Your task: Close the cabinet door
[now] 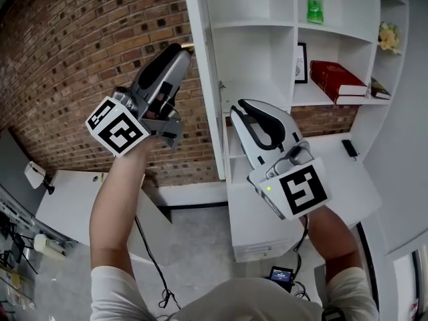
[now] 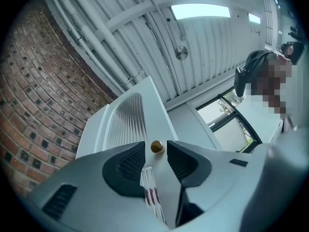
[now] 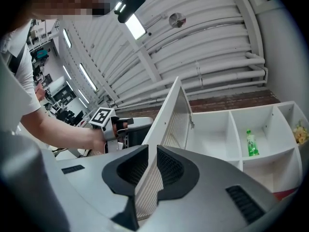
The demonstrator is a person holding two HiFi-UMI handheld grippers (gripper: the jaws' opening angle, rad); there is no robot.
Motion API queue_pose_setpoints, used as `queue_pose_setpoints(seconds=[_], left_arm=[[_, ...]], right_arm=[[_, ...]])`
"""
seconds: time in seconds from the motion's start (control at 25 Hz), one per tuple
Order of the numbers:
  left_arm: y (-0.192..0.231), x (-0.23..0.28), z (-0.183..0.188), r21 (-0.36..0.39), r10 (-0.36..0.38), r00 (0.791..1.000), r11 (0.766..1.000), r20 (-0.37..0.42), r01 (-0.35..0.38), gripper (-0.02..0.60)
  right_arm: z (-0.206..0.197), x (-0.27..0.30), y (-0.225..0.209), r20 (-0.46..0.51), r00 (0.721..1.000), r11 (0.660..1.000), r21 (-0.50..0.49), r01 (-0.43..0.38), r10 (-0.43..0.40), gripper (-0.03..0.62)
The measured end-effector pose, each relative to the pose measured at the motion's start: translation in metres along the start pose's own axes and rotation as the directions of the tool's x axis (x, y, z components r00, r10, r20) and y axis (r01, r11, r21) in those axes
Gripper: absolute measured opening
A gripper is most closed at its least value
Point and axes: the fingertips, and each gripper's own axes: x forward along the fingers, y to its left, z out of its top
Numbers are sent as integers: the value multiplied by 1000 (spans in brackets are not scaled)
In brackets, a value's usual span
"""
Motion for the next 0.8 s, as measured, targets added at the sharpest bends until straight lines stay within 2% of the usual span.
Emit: queue_pose_setpoints(seconds=[0.08,0.16,0.52,0.8], left_arm=[[0,5,-1,-6,-20,1000,1000,-9,20,132],[1,9,-2,-17,-35,999,999,-18,35,132],[0,14,-5,-71,-115,993,991,-3,114,129],[-4,15,-3,-50,-162,987,986,-14,161,115]], right_arm=[[0,7,7,-26,999,1000,0,-18,18,91],[-1,15,12,-45,999,1000,5,-30,30,107],[-13,29,27,-67,997,999,17,-35,36,110],[-22,35,32,-78,996,999,21,-37,38,110]])
